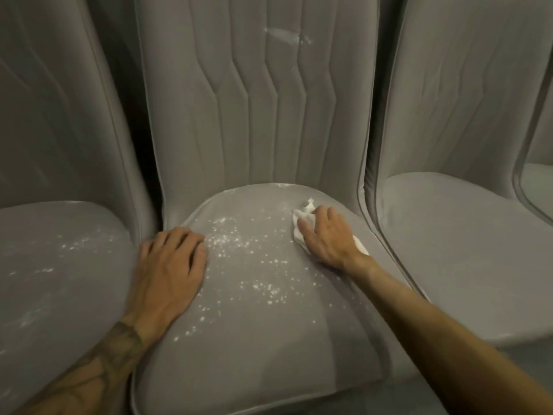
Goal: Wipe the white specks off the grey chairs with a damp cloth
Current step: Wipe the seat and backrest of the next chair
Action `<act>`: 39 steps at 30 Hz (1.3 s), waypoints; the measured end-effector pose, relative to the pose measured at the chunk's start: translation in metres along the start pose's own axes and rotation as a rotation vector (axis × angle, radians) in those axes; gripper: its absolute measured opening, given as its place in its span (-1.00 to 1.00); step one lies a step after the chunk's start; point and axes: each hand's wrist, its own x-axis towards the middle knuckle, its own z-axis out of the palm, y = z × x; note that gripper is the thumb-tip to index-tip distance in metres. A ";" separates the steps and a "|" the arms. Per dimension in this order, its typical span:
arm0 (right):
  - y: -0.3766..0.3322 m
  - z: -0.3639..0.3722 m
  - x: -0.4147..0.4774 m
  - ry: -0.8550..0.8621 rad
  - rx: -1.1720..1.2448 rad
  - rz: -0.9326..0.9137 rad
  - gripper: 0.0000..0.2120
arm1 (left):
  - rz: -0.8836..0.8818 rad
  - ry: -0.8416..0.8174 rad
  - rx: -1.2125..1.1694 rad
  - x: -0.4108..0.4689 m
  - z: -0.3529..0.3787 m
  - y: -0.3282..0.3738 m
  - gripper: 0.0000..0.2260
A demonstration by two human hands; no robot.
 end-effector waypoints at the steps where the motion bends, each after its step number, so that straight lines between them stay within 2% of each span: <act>1: 0.002 -0.003 -0.001 -0.039 -0.004 -0.028 -0.61 | 0.004 -0.004 -0.003 0.000 0.000 0.000 -0.71; 4: 0.025 -0.016 0.008 -0.036 -0.053 -0.057 -0.70 | 0.001 -0.016 -0.007 -0.001 0.000 0.000 -0.70; 7: 0.035 -0.018 0.029 0.050 -0.119 0.116 -0.69 | -0.009 -0.016 -0.004 -0.002 0.001 0.001 -0.68; 9: 0.016 -0.007 0.038 0.086 -0.140 0.160 -0.66 | -0.022 -0.018 -0.001 -0.001 0.000 0.003 -0.68; 12: -0.011 0.011 0.031 0.073 -0.005 -0.007 -0.64 | -0.030 -0.035 0.001 0.000 0.000 0.003 -0.65; 15: 0.004 0.005 0.027 -0.029 0.024 -0.175 -0.72 | -0.053 -0.052 -0.019 0.001 -0.002 0.004 -0.63; 18: 0.028 -0.007 0.047 -0.023 -0.059 -0.046 -0.71 | -0.052 -0.046 -0.023 0.001 -0.001 0.006 -0.62; 21: 0.012 0.001 0.062 0.060 -0.114 0.144 -0.65 | -0.044 -0.036 -0.046 0.003 -0.002 0.006 -0.66; 23: -0.008 0.015 0.055 0.065 -0.067 0.067 -0.61 | -0.033 -0.042 -0.050 0.003 -0.003 0.006 -0.69; 25: -0.014 0.025 0.042 0.045 -0.002 -0.115 -0.66 | -0.010 -0.078 -0.059 0.005 -0.009 0.006 -0.71; 27: -0.003 0.017 0.040 -0.010 0.027 -0.182 -0.72 | 0.067 -0.110 -0.025 0.002 -0.015 0.000 -0.70; 29: 0.009 0.009 0.049 -0.007 0.002 -0.110 -0.71 | 0.124 -0.117 0.028 -0.006 -0.019 -0.012 -0.68; 32: 0.005 0.010 0.069 0.047 -0.079 0.118 -0.64 | 0.052 -0.080 0.030 -0.014 -0.022 -0.023 -0.65; 33: -0.006 0.013 0.072 0.044 -0.106 0.137 -0.62 | 0.028 -0.078 0.024 -0.015 -0.020 -0.023 -0.65; 36: -0.033 0.028 0.062 0.031 -0.055 0.003 -0.63 | 0.040 -0.079 0.041 -0.016 -0.017 -0.021 -0.66; 39: -0.025 0.025 0.044 0.001 0.011 -0.199 -0.73 | 0.049 -0.066 0.044 -0.017 -0.018 -0.023 -0.67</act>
